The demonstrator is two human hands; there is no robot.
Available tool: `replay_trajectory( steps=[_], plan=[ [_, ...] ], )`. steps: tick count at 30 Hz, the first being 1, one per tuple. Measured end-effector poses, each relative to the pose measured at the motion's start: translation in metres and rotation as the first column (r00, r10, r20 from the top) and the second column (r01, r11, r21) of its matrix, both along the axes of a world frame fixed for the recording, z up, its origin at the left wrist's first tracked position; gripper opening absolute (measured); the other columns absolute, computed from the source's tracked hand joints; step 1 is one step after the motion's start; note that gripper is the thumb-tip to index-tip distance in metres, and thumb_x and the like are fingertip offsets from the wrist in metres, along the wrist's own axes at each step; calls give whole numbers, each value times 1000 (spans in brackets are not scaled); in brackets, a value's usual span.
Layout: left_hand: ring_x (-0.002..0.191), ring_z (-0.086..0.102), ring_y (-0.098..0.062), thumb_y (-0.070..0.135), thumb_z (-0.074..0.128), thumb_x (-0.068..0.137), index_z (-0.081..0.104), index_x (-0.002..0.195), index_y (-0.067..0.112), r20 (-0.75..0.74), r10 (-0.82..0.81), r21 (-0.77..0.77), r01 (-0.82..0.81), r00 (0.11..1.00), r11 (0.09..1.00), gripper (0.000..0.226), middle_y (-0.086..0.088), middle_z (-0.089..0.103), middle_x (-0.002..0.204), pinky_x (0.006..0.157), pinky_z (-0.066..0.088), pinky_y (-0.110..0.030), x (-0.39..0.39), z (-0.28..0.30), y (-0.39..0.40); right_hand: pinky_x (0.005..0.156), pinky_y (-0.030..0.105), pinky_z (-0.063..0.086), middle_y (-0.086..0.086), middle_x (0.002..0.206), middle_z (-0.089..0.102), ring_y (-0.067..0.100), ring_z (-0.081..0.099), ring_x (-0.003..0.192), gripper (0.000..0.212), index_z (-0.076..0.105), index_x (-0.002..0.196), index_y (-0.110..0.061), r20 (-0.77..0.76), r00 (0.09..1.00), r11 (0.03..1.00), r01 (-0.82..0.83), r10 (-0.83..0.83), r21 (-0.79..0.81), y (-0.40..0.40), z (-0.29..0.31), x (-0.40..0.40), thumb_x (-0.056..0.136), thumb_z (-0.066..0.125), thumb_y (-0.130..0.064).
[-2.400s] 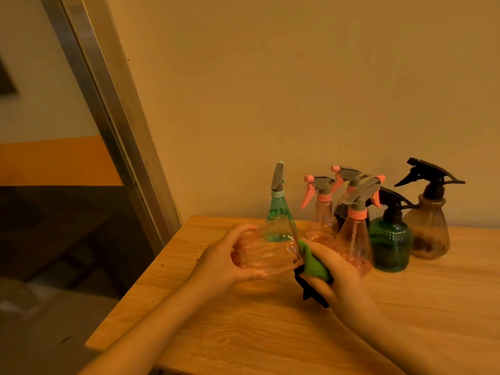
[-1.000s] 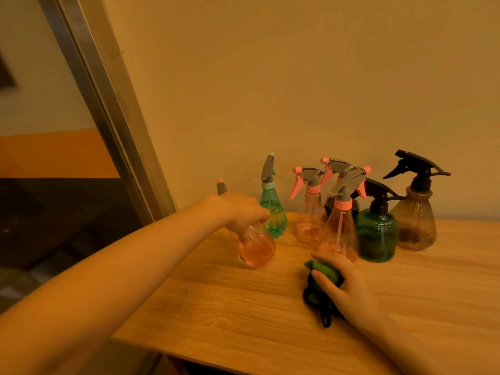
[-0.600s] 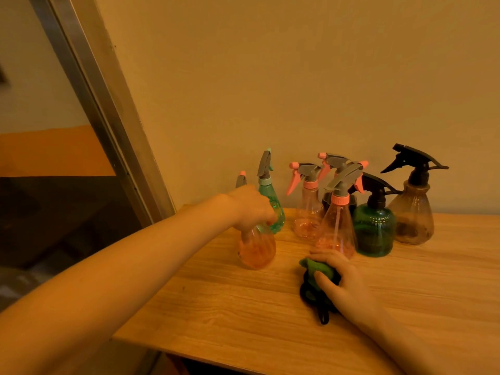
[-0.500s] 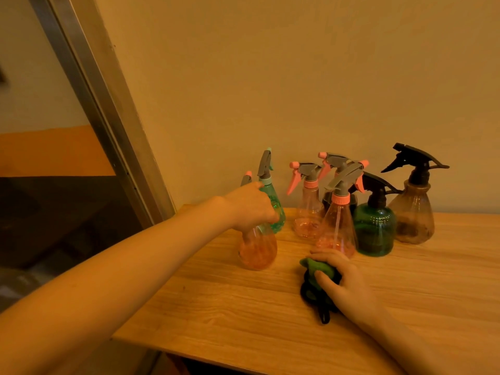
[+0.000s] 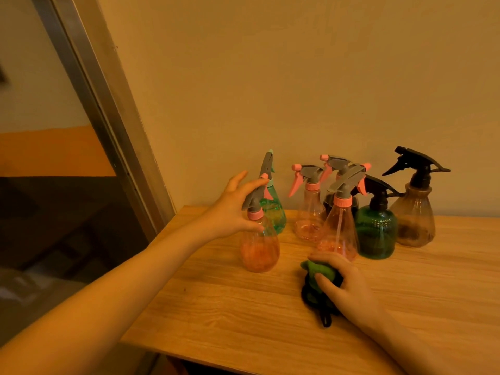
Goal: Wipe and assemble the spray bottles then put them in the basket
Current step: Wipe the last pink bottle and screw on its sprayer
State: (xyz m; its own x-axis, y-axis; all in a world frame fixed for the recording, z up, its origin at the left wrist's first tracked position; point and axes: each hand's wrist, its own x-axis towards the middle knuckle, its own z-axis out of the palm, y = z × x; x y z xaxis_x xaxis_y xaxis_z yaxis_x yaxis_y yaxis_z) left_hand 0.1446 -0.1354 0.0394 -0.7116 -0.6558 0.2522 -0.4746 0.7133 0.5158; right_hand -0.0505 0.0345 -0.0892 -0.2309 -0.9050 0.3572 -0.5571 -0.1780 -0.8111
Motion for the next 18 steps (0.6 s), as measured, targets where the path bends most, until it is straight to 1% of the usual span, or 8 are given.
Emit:
replay_trajectory(
  steps=[1, 3, 5, 8, 11, 14, 17, 18],
  plan=[
    [143, 18, -21, 15, 85, 66, 27, 143, 39, -8, -11, 39, 12, 1000, 999, 100, -6, 14, 154, 107, 39, -39, 2, -3, 0, 88, 1, 34, -17, 115, 57, -11, 48, 109, 38, 62, 107, -34, -3, 1000, 1000, 0, 0, 0, 0, 0, 0, 83, 66, -5],
    [135, 35, -16, 8, 83, 68, 23, 142, 45, -40, -49, 74, 52, 998, 996, 102, 1, 27, 151, 93, 51, -35, 2, -8, 3, 89, 2, 34, -18, 116, 57, -11, 48, 109, 37, 63, 108, -33, 0, 1000, 1000, 1, -1, 5, -1, 0, 0, 84, 66, -6],
    [127, 46, -13, 2, 80, 70, 21, 136, 52, -80, -58, 96, 65, 995, 993, 101, 8, 34, 149, 84, 55, -32, 1, -11, 6, 90, 6, 36, -18, 116, 57, -11, 48, 110, 37, 62, 111, -33, 7, 1000, 1000, 4, -5, 18, 0, -1, 0, 84, 66, -7],
    [115, 53, -13, 1, 78, 72, 22, 138, 50, -95, -23, 74, 30, 995, 997, 99, 8, 37, 148, 80, 56, -33, -6, -13, 9, 91, 14, 40, -18, 115, 58, -7, 51, 108, 41, 58, 115, -35, 28, 999, 999, 18, -19, 32, 0, -2, -1, 84, 67, -10],
    [112, 53, -12, 3, 77, 74, 23, 141, 48, -96, -11, 61, 17, 995, 998, 97, 6, 39, 146, 81, 56, -31, -9, -15, 9, 92, 18, 42, -18, 114, 59, -6, 53, 106, 42, 57, 116, -36, 29, 999, 999, 25, -26, 31, 0, -3, 0, 84, 67, -10],
    [124, 45, -12, 6, 74, 77, 22, 137, 53, -166, -15, 19, 19, 986, 1000, 92, 0, 30, 147, 90, 48, -19, -6, -22, 11, 93, 19, 43, -18, 113, 58, -6, 52, 106, 40, 58, 117, -31, 11, 999, 999, 39, -39, 31, 0, -2, 0, 84, 68, -11],
    [136, 32, -18, 10, 71, 80, 20, 131, 60, -248, 34, -50, -48, 968, 998, 87, -1, 16, 151, 102, 42, -33, 3, -30, 16, 92, 13, 41, -20, 115, 56, -9, 50, 108, 39, 57, 115, -35, -40, 999, 999, 30, -28, 41, 1, 1, 3, 84, 69, -14],
    [137, 30, -18, 10, 70, 81, 21, 132, 57, -276, 54, -74, -77, 960, 994, 85, 0, 15, 151, 103, 41, -33, 7, -33, 17, 90, 9, 39, -20, 114, 55, -11, 49, 109, 39, 57, 114, -35, -65, 998, 999, 25, -22, 38, 1, 2, 6, 83, 69, -14]
  ],
)
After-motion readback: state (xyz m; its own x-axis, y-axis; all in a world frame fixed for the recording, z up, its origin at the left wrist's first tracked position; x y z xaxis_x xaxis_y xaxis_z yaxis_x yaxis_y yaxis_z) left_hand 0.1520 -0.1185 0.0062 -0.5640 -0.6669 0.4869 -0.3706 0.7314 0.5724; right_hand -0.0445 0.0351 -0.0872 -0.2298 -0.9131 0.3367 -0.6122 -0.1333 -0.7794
